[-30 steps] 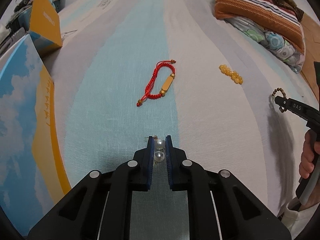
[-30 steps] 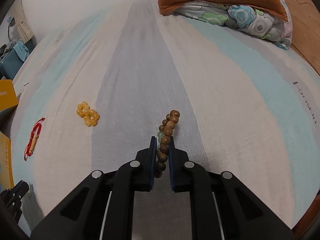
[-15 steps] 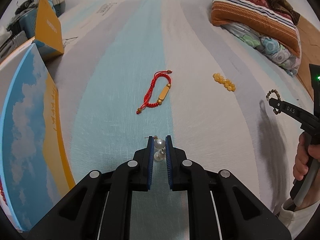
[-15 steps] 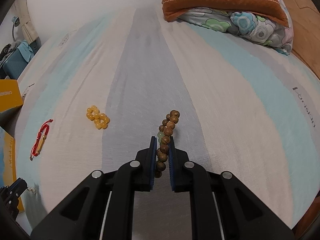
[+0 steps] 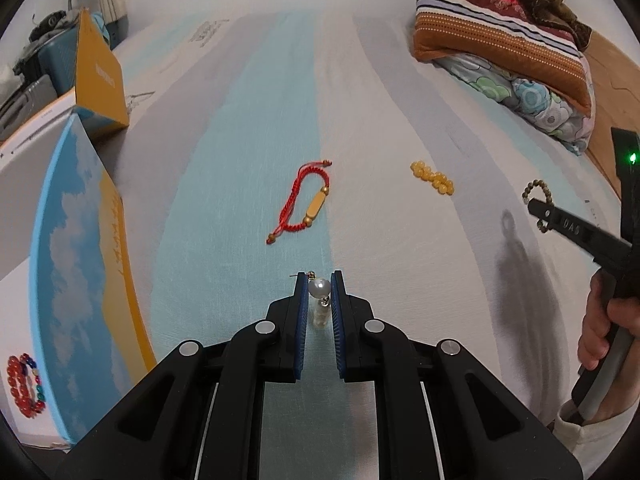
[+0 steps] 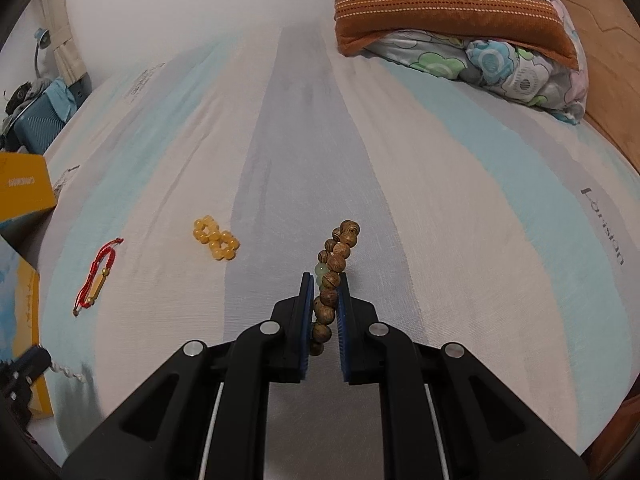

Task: Organize jewelry
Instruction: 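Carry the pearl strand and wooden bracelet in both tools over the white box, then open the left tool dropping the pearls while the right tool releases the wooden bracelet, then move both open tools back over the red cord and yellow bead bracelets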

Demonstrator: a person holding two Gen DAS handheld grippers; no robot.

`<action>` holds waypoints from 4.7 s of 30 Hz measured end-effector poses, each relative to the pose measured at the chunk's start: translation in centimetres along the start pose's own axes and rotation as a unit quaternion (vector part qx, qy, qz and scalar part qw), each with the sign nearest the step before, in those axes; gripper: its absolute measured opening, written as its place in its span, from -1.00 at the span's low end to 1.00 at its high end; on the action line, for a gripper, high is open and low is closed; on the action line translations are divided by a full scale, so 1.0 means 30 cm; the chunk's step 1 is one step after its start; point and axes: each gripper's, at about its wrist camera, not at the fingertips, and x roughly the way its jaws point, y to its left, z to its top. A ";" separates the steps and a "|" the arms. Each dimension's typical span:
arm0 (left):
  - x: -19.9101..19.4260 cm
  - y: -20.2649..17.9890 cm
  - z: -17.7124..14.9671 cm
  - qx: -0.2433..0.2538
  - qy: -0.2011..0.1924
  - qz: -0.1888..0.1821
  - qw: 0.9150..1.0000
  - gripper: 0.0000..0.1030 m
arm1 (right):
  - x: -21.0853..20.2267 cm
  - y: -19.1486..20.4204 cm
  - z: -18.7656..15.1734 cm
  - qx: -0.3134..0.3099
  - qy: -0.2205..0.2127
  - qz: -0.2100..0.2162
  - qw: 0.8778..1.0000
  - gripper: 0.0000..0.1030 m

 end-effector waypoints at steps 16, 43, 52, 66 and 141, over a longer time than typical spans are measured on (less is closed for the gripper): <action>-0.178 0.018 0.039 -0.001 -0.023 0.005 1.000 -0.79 | -0.155 0.099 -0.016 -0.026 -0.006 0.016 1.000 -0.80; -0.547 0.329 0.001 -0.044 -0.092 0.042 0.994 -0.79 | -0.457 0.569 -0.037 -0.097 -0.061 0.067 0.991 -0.80; -0.624 0.529 -0.043 -0.082 -0.100 0.065 0.990 -0.79 | -0.515 0.804 -0.074 -0.137 -0.069 0.095 0.984 -0.80; -0.604 0.818 -0.171 -0.141 -0.073 0.103 0.982 -0.79 | -0.582 1.175 -0.194 -0.218 -0.068 0.148 0.962 -0.80; -0.600 0.646 -0.169 -0.134 -0.085 0.134 0.978 0.89 | -0.594 0.963 -0.176 -0.163 -0.084 0.140 0.973 0.85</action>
